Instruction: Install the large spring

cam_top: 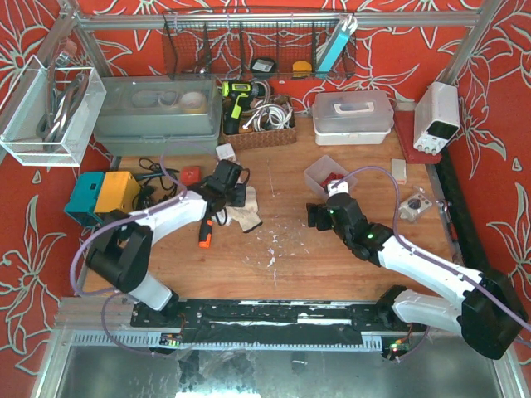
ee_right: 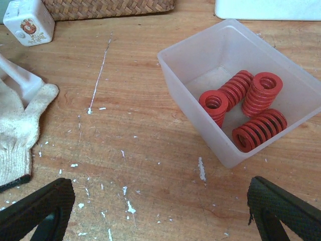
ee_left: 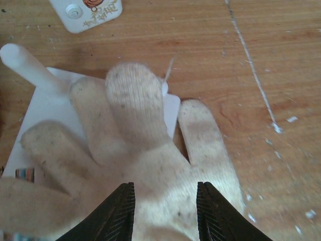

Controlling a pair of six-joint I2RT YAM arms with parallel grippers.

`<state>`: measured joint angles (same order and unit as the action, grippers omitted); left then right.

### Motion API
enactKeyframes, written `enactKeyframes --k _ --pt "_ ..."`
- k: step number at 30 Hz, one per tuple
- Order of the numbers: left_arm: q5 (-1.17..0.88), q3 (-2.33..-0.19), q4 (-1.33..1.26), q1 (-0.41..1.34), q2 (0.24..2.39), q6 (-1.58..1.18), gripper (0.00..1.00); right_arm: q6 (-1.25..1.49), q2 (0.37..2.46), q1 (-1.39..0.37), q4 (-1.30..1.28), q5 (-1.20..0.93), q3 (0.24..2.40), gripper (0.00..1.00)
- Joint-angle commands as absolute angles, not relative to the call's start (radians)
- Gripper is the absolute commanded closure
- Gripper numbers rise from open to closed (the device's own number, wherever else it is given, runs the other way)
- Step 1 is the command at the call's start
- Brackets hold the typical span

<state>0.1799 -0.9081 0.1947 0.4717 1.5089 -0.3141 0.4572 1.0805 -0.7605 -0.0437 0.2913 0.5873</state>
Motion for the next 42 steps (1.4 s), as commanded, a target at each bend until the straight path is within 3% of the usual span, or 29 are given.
enactKeyframes --k 1,23,27,37,42 --pt "0.280 -0.986 0.232 0.475 1.611 -0.283 0.62 0.456 1.073 -0.767 -0.038 0.335 0.577 0.05" --pt "0.288 -1.043 0.241 0.475 1.815 -0.271 0.59 0.455 1.052 -0.769 -0.049 0.360 0.577 0.05" --pt "0.291 -1.042 0.238 0.476 1.830 -0.267 0.65 0.450 1.045 -0.769 -0.035 0.351 0.568 0.05" --pt "0.286 -1.051 0.253 0.475 1.766 -0.258 0.97 0.451 1.034 -0.769 -0.041 0.371 0.567 0.05" --pt "0.261 -1.061 0.262 0.476 1.687 -0.261 1.00 0.451 1.031 -0.768 -0.042 0.373 0.565 0.05"
